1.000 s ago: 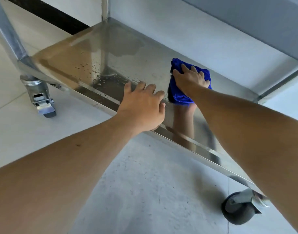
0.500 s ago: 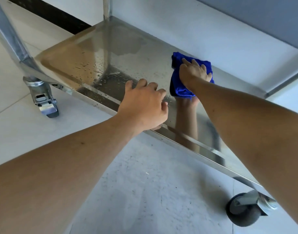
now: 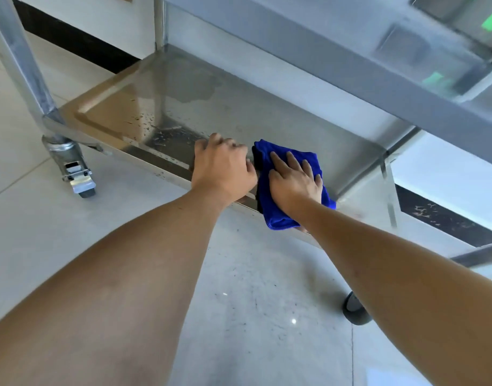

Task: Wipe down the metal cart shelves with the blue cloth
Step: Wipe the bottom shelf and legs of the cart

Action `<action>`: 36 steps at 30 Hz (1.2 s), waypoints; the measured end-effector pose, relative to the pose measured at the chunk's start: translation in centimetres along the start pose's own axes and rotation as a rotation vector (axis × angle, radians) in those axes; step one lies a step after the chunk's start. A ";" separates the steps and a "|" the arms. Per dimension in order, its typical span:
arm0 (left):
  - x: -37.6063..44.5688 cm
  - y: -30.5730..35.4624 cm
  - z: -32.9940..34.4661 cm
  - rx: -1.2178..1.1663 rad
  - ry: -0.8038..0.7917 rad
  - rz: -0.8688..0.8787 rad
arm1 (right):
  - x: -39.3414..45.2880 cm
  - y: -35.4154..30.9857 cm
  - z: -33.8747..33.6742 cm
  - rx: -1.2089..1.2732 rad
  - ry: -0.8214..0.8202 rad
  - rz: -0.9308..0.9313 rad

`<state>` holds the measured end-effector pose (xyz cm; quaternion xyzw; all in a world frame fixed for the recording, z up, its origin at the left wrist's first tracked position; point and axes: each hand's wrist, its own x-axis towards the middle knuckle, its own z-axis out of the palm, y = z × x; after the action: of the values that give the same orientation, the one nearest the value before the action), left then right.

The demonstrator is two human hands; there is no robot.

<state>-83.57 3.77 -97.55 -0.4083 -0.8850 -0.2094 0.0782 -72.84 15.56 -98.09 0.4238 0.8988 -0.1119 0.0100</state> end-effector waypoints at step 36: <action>-3.2 -15.9 -2.1 0.035 0.407 -0.265 | 13.9 -16.0 -0.7 -0.057 0.058 -0.142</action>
<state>-93.56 -8.61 -101.51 -0.2367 -0.9004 -0.2806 0.2336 -93.93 16.45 -95.87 0.3615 0.9293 -0.0742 -0.0117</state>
